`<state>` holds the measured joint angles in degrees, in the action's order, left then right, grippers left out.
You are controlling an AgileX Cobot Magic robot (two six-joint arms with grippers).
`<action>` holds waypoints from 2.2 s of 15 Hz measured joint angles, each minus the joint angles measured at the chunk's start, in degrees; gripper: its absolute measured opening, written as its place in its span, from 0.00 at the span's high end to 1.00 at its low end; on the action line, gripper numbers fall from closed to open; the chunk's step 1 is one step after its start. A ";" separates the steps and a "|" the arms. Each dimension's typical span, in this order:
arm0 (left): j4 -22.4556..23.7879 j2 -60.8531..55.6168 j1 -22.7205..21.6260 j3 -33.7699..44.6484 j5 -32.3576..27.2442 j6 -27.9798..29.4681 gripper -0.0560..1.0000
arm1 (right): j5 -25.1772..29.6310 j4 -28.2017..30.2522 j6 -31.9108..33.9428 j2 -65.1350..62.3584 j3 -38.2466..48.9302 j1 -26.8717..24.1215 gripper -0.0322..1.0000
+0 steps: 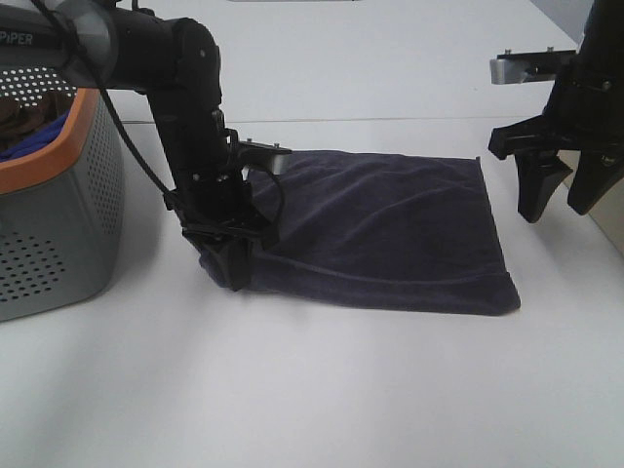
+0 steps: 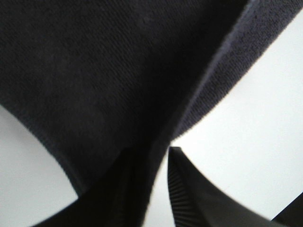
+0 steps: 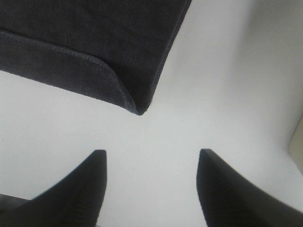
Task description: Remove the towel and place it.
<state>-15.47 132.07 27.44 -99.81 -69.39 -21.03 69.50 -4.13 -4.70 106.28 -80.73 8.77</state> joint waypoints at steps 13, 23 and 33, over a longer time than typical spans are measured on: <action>3.38 -5.50 0.00 -13.18 -0.06 9.34 0.20 | 0.11 0.00 11.80 -17.76 0.00 0.00 0.48; 18.68 -19.82 -0.97 -17.30 -0.29 23.49 0.19 | 0.23 2.06 12.72 -30.19 0.00 0.00 0.08; 22.52 -49.62 -21.08 12.95 -0.23 26.87 0.19 | 0.34 9.34 19.02 -39.36 0.23 -0.06 0.03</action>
<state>7.05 82.45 6.36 -86.86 -69.61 5.84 69.84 5.21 14.32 66.92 -80.50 8.71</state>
